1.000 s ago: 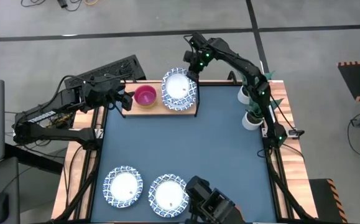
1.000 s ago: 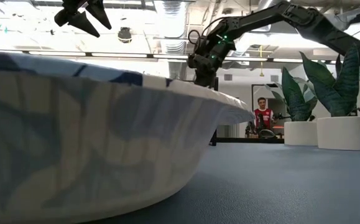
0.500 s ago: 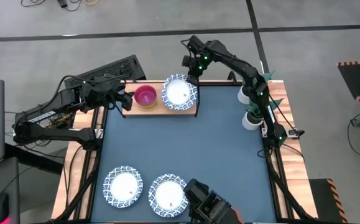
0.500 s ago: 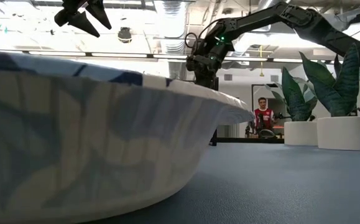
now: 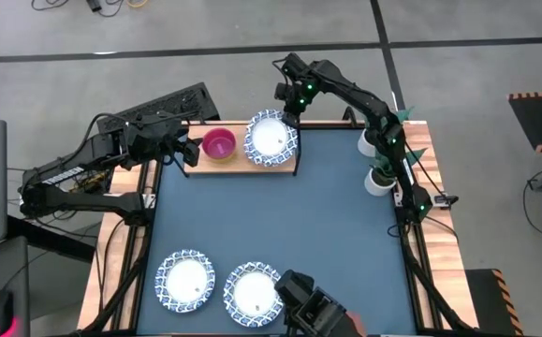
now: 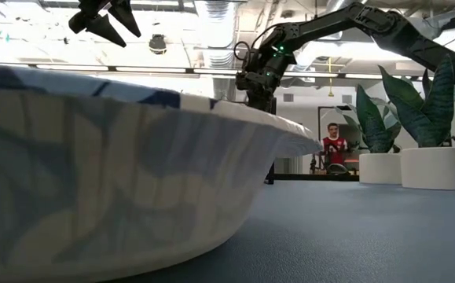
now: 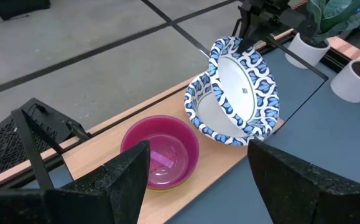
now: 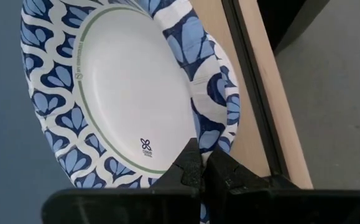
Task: Place and stack bowls onto a shelf
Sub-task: Stack the white bowl on top of the other white bowl on the shelf
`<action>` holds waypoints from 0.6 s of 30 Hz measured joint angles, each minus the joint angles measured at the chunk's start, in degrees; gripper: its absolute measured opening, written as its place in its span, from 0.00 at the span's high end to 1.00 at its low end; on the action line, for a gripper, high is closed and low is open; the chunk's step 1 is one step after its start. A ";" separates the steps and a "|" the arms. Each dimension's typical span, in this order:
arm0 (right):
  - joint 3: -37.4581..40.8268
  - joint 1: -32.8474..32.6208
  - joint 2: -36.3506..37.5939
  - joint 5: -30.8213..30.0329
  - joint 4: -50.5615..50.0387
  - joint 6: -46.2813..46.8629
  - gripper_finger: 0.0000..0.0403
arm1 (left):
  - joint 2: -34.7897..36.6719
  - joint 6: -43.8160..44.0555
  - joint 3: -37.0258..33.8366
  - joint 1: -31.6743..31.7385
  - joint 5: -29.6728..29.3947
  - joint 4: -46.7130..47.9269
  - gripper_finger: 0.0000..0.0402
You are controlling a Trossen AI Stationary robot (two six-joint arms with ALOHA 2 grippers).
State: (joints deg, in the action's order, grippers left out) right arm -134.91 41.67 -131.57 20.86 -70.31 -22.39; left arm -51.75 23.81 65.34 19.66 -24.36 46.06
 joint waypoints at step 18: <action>0.35 -1.12 -0.51 -2.95 1.74 -0.59 0.95 | 0.00 0.39 -0.02 0.00 0.00 -0.02 0.37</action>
State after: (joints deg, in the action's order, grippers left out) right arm -134.56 40.55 -132.08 17.91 -68.58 -22.98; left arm -51.75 24.21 65.32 19.66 -24.36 46.04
